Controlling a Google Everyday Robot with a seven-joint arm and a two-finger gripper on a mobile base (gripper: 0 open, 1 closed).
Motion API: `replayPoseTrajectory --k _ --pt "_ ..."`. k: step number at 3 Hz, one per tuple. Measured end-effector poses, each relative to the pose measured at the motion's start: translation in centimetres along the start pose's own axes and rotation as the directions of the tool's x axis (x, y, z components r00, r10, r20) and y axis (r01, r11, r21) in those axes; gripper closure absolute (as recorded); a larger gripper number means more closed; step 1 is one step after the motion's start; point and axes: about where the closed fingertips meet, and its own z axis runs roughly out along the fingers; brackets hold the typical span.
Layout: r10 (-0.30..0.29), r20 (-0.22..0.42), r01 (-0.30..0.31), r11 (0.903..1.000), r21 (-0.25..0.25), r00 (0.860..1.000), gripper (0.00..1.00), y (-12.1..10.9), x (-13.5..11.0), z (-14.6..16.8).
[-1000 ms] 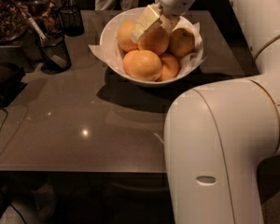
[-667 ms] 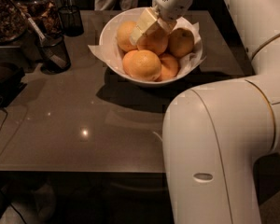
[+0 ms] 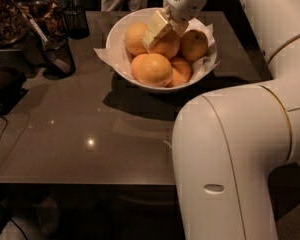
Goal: Pick orange from white bowl
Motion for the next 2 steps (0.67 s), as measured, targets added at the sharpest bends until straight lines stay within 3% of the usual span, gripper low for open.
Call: replayPoseTrajectory --k 1,2 --pt "0.002 0.039 -0.002 0.9998 0.020 0.999 0.99 0.1 -1.1 -0.4" --pt "0.036 0.123 -0.041 0.9985 0.037 0.992 1.00 1.7 -3.1 -3.3"
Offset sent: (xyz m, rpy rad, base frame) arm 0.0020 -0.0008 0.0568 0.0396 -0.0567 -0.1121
